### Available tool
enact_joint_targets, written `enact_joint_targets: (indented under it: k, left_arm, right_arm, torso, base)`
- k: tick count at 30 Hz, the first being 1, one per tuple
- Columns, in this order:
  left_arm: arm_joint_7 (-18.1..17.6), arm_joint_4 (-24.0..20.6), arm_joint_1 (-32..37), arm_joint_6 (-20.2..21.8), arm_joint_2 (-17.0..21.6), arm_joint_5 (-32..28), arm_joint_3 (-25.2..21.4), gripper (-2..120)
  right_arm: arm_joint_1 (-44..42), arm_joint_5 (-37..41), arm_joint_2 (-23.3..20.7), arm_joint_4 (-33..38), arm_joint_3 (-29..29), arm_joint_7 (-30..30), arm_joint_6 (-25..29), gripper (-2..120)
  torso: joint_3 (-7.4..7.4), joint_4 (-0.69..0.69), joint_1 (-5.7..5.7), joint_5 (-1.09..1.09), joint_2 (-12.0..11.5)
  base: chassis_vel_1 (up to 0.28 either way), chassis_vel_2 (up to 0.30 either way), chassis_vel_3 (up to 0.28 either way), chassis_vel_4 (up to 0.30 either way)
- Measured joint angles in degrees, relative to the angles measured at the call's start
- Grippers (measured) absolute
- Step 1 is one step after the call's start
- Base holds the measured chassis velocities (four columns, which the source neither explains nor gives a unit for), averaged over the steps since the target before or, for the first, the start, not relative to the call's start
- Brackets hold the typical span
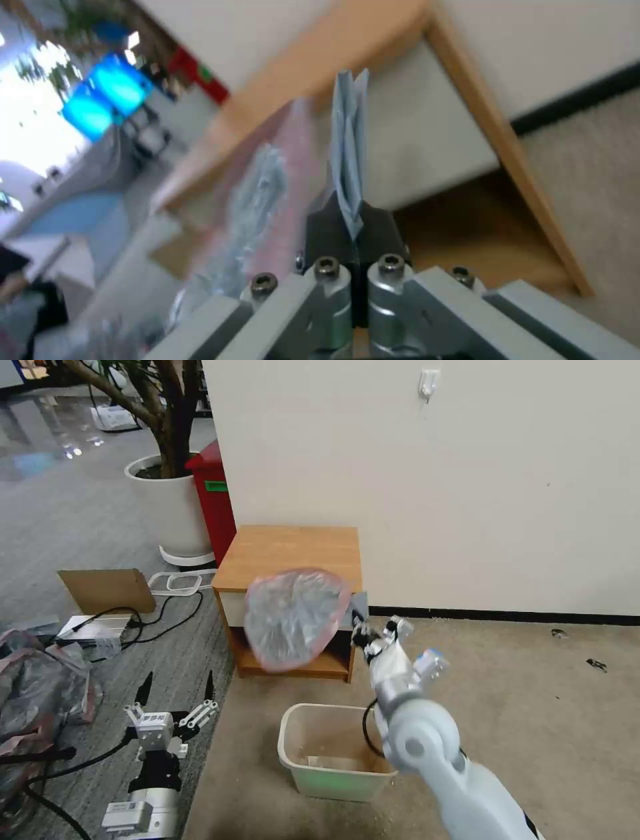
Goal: Pick up the garbage bag from the table and place it over the trash can.
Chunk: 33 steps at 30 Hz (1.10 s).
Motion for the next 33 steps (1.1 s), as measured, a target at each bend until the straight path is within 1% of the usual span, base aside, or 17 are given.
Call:
enact_joint_targets:
  k: [2,3,5,8,11,21,27,33]
  left_arm:
    - [0.0,-0.1,0.2,0.0,-0.1,0.0,-0.2,100]
    - [0.0,-0.1,0.2,0.0,-0.1,0.0,-0.2,100]
    - [0.0,-0.1,0.4,-0.1,-0.2,0.1,-0.2,100]
    - [-0.1,-0.2,0.4,-0.1,-0.4,0.2,-0.1,100]
    - [-0.1,-0.2,0.0,-0.1,-1.0,0.4,0.4,100]
    - [-0.1,-0.3,-0.2,0.1,-0.7,0.5,0.5,100]
    - [-0.2,-0.2,-0.7,0.3,-0.3,0.4,0.6,100]
    - [-0.2,0.2,-1.1,0.4,-0.3,0.3,0.9,100]
  right_arm:
    - [-3.1,-2.0,-1.7,1.9,-1.6,1.0,-0.7,0]
    - [-3.1,-2.0,-1.7,1.9,-1.6,1.0,-0.7,0]
    - [-7.5,-4.2,-3.7,3.3,-3.0,1.8,-1.1,0]
    - [-10.0,-5.6,-4.7,3.5,-3.8,1.8,-1.1,0]
    - [-16.1,-10.2,-6.0,3.5,-6.0,1.0,-0.1,0]
    - [-18.3,-13.4,-5.2,2.5,-6.4,0.9,0.8,0]
    - [-19.0,-14.8,-4.1,1.8,-5.6,3.1,0.9,0]
    - [-19.7,-15.4,-4.4,1.4,-4.9,3.5,-0.1,0]
  torso:
    - [0.0,0.01,0.0,0.02,0.0]
    - [0.0,0.01,0.0,0.02,0.0]
    - [0.0,0.01,0.0,0.01,0.0]
    - [0.0,-0.01,0.0,0.01,0.0]
    - [0.0,-0.01,0.0,0.01,0.0]
    - [0.0,0.0,0.0,0.01,0.0]
    - [0.0,0.0,0.0,0.01,0.0]
    - [0.0,0.0,0.0,0.01,0.0]
  base:
    - [0.0,0.0,0.0,0.0]
    - [0.0,0.0,0.0,0.0]
    - [0.0,0.0,0.0,0.0]
    - [0.0,0.0,0.0,0.0]
    - [0.0,0.0,0.0,0.0]
    - [0.0,0.0,0.0,0.0]
    - [0.0,0.0,0.0,0.0]
    - [0.0,0.0,0.0,0.0]
